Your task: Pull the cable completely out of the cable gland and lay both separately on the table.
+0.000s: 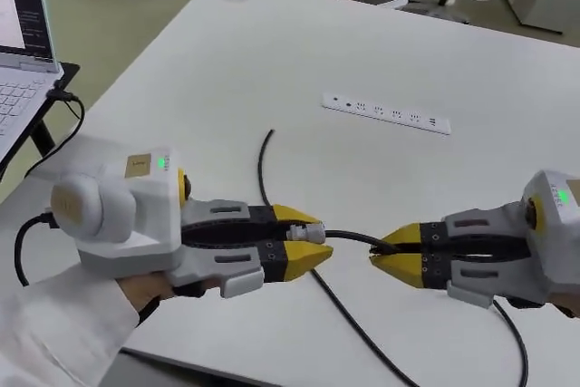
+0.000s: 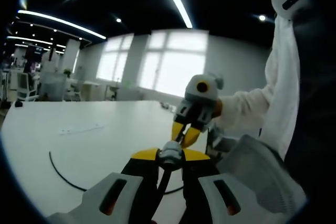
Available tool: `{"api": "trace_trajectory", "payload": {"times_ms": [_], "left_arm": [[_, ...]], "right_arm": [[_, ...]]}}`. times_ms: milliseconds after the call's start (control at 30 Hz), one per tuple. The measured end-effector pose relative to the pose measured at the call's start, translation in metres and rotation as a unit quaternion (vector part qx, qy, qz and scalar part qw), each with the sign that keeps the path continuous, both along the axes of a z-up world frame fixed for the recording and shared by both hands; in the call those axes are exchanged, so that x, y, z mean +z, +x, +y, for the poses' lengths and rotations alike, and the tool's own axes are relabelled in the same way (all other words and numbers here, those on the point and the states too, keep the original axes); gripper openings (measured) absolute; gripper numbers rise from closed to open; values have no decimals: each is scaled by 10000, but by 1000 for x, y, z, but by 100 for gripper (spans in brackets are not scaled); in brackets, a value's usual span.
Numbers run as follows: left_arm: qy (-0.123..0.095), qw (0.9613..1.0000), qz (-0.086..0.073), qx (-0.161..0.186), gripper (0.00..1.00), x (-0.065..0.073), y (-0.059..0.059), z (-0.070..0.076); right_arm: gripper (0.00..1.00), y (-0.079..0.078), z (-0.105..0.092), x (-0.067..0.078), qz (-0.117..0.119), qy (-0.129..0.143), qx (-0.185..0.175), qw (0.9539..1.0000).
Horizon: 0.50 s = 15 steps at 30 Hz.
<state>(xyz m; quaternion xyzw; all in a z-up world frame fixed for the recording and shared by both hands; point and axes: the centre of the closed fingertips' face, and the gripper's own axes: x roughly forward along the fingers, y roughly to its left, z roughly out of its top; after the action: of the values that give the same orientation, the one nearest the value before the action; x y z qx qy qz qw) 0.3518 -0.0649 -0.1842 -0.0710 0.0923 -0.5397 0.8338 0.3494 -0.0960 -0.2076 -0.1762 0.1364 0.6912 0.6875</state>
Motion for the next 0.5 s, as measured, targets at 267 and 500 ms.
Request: {"api": "trace_trajectory", "payload": {"times_ms": [267,500], "left_arm": [[168,9997,-72,-140,17,-4,-5,-5],[211,9995,-79,-211,17,-5,-8,-7]], "right_arm": [[26,-4,10,-5,-275,-364,120,9989],[27,-15,39,-3,-590,-370,673,9953]]}}
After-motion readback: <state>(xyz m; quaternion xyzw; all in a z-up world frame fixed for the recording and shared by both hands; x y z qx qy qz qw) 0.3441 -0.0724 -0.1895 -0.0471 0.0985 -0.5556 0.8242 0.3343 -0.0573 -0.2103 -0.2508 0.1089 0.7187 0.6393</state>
